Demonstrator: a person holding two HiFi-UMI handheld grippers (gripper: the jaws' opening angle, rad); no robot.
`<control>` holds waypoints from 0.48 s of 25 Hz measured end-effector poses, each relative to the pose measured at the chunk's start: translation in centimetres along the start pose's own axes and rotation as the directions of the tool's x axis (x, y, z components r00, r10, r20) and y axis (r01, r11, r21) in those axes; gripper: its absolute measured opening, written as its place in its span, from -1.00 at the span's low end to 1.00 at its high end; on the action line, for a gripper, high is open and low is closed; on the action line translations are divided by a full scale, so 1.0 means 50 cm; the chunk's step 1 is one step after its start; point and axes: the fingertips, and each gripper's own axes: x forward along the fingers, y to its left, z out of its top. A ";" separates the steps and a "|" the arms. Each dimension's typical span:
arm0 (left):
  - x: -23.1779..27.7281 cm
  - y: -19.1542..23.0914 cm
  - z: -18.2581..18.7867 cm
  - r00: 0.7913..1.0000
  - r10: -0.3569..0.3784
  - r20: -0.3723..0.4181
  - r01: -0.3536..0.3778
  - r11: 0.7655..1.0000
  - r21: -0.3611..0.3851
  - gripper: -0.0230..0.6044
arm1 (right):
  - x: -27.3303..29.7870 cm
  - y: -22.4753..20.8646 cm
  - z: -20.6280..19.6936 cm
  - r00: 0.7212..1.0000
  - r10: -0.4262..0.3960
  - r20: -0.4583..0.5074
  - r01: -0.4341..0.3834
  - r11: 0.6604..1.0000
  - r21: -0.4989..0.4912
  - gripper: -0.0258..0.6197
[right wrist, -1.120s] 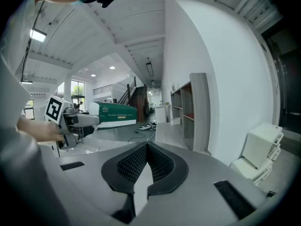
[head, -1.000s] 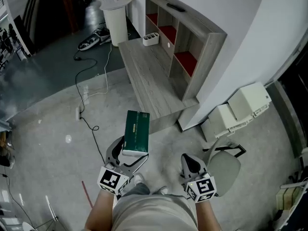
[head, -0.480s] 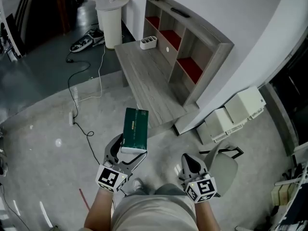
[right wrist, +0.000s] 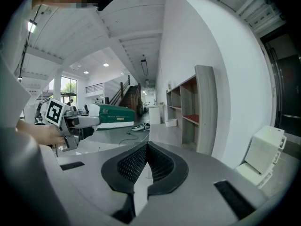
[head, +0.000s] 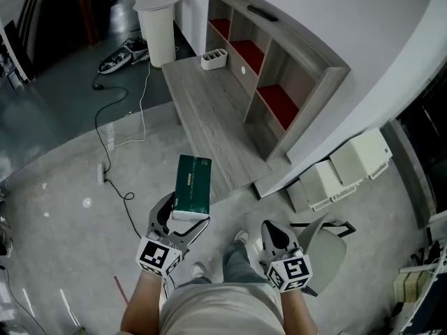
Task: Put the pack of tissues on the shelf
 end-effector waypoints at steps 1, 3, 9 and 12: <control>0.023 0.006 -0.002 1.000 0.005 -0.006 -0.005 1.000 0.002 0.52 | 0.016 -0.021 0.001 1.000 0.008 -0.001 -0.008 1.000 0.002 -0.83; 0.077 0.020 -0.002 1.000 0.015 -0.011 -0.015 1.000 0.003 0.52 | 0.054 -0.070 0.007 1.000 0.028 -0.006 -0.028 1.000 0.004 -0.83; 0.264 0.041 -0.009 0.998 0.046 -0.043 -0.046 0.999 0.016 0.52 | 0.160 -0.251 0.046 0.998 0.066 -0.011 -0.066 0.998 0.009 -0.83; 0.341 0.041 -0.012 0.996 0.062 -0.058 -0.062 0.998 0.008 0.52 | 0.195 -0.326 0.065 0.996 0.089 -0.011 -0.089 0.996 0.003 -0.83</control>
